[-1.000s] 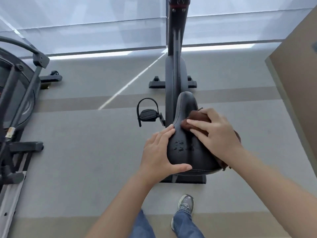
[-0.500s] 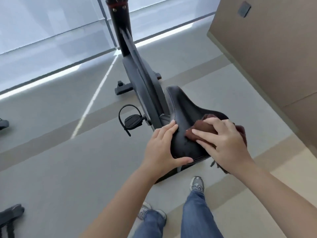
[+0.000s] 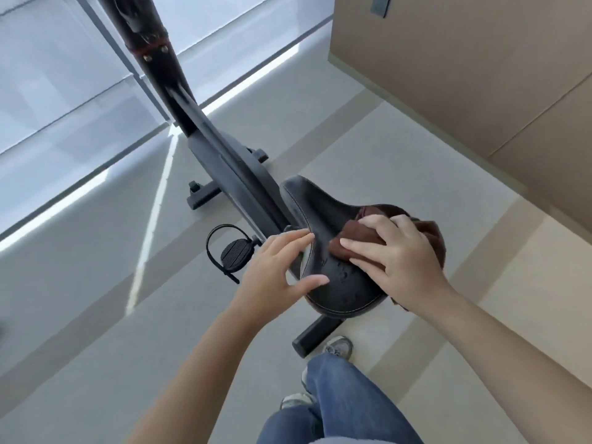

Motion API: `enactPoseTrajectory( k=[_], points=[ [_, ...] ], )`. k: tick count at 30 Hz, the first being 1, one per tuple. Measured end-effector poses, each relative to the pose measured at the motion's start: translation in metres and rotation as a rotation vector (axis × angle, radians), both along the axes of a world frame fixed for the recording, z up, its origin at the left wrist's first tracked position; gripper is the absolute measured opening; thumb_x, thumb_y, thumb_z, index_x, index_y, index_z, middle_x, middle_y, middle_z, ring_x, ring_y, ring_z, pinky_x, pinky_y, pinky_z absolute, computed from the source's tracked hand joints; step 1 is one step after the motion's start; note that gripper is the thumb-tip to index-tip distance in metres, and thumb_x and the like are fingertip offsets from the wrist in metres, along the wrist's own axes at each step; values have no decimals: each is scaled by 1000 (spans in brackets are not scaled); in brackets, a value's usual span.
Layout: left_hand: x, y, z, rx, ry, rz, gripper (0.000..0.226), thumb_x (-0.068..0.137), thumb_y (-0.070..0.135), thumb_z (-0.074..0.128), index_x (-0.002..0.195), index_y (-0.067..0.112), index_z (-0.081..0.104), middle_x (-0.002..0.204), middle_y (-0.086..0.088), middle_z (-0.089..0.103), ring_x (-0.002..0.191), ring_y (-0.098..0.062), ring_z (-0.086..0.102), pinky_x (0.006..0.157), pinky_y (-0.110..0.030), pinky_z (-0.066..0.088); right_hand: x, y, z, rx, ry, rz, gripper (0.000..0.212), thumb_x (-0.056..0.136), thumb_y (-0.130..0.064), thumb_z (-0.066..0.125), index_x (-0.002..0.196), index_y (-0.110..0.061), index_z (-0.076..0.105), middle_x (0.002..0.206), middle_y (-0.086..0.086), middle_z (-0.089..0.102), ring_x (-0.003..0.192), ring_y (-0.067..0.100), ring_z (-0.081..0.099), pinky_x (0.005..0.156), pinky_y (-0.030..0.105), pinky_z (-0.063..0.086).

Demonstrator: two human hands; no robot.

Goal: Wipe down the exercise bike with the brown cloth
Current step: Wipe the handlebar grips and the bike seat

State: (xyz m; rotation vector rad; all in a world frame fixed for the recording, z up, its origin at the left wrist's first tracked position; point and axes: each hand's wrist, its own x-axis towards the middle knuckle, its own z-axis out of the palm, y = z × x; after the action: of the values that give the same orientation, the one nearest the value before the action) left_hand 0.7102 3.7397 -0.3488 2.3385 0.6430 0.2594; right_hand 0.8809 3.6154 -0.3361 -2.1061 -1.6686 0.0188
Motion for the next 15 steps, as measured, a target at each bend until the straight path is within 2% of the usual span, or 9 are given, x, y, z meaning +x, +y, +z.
enactPoseTrajectory(
  k=[3, 5, 7, 9, 11, 13, 15],
  points=[
    [15, 35, 2, 191, 28, -56, 57, 82, 44, 51, 126, 9, 53, 133, -6, 51, 124, -25, 44, 102, -41, 34, -3, 18, -1, -11, 0, -73, 20, 82, -32, 62, 98, -26, 73, 105, 7, 66, 77, 35, 55, 61, 43, 51],
    [27, 59, 0, 284, 53, -99, 54, 85, 39, 51, 131, 11, 48, 139, -5, 45, 132, -25, 34, 106, -40, 24, -3, 55, -1, -79, 9, -87, 25, 83, -32, 63, 107, -29, 69, 114, 7, 62, 86, 36, 52, 71, 47, 50],
    [36, 78, -3, 330, 75, -155, 55, 86, 31, 59, 135, 12, 42, 142, -4, 41, 135, -25, 29, 108, -42, 21, -1, 84, -3, -152, 31, -80, 30, 87, -36, 58, 116, -34, 62, 123, 5, 56, 94, 34, 48, 82, 46, 45],
    [42, 92, -6, 353, 111, -224, 60, 85, 28, 62, 137, 13, 38, 144, -3, 37, 136, -23, 25, 109, -44, 19, 1, 85, -2, -163, 38, -66, 29, 87, -36, 57, 116, -34, 63, 121, 5, 57, 90, 33, 48, 79, 44, 46],
    [46, 101, -9, 371, 138, -296, 64, 84, 31, 63, 138, 15, 35, 146, -1, 34, 138, -21, 22, 110, -42, 15, 1, 58, -2, -116, 20, -88, 25, 85, -36, 59, 108, -31, 68, 112, 6, 63, 81, 32, 52, 69, 40, 48],
    [51, 106, -9, 367, 138, -379, 67, 82, 36, 62, 139, 16, 34, 148, 1, 31, 138, -19, 19, 111, -39, 11, -5, 19, -6, -15, -1, -219, 22, 84, -36, 58, 99, -29, 72, 106, 4, 66, 76, 31, 54, 65, 38, 48],
    [59, 106, -8, 360, 141, -494, 70, 81, 40, 63, 140, 18, 32, 149, 3, 28, 139, -18, 16, 112, -37, 7, -21, -7, -10, 69, 13, -401, 22, 83, -33, 58, 96, -26, 74, 105, 5, 67, 78, 33, 55, 69, 42, 49]
  ],
)
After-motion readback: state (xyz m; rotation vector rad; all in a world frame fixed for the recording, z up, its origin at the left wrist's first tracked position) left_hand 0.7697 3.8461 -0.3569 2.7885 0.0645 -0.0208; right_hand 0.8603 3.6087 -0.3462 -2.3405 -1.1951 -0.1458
